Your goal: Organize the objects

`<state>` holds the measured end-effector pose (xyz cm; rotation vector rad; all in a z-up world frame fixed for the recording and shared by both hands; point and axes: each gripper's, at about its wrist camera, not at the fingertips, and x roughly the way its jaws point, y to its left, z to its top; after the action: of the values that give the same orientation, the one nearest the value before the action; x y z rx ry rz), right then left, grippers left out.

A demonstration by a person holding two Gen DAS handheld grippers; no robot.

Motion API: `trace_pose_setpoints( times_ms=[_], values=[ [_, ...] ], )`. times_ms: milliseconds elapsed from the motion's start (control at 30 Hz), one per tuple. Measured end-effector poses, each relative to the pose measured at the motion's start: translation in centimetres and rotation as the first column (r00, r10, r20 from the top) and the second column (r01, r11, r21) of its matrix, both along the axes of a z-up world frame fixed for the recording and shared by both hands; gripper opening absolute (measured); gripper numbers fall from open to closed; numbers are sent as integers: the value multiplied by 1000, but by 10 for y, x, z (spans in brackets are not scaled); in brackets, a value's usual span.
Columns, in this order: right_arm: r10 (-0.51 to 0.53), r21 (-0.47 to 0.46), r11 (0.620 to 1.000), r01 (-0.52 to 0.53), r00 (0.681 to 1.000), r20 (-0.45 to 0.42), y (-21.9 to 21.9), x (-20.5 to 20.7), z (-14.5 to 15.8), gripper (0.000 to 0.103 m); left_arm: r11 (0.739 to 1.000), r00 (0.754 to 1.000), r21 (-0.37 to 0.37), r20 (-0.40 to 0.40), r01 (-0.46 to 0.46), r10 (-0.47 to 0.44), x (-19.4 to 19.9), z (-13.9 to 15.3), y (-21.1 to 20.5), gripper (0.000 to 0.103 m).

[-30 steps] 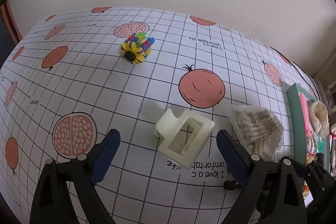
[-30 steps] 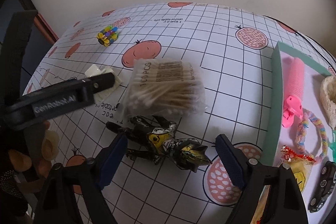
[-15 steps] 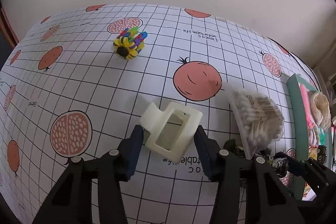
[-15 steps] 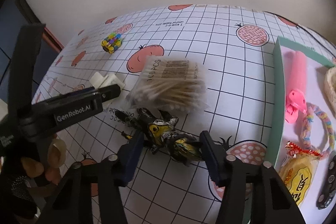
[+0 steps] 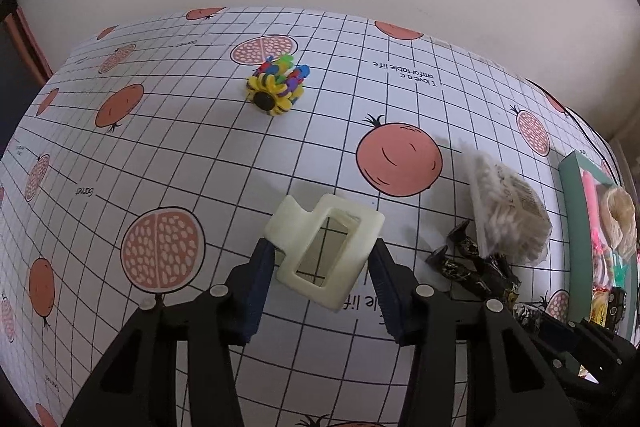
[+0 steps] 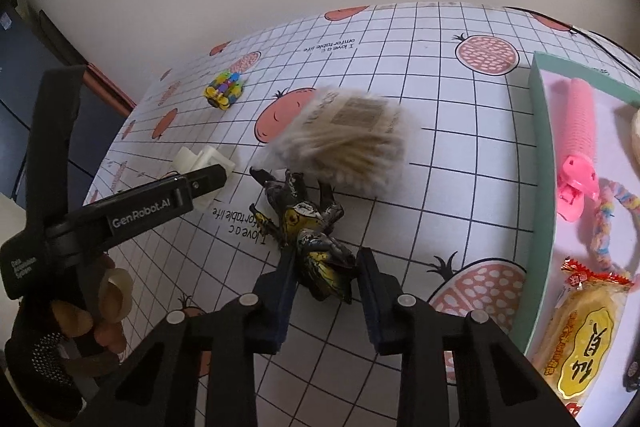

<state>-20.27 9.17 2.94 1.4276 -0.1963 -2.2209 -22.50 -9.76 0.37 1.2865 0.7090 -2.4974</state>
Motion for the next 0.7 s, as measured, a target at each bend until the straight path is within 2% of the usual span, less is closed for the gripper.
trace_pose_setpoints(
  times_ms=[300,700],
  values=[
    [-8,-21,1000,7,1000,-17,-1,0,5,32,1000,1000,-4,8,-18,18,-2,3,-4,50],
    [4,-92,996,-13,995,-100,1,6,41,32,997,997,-32,-18,-69,68,11,21,-15,50]
  ],
)
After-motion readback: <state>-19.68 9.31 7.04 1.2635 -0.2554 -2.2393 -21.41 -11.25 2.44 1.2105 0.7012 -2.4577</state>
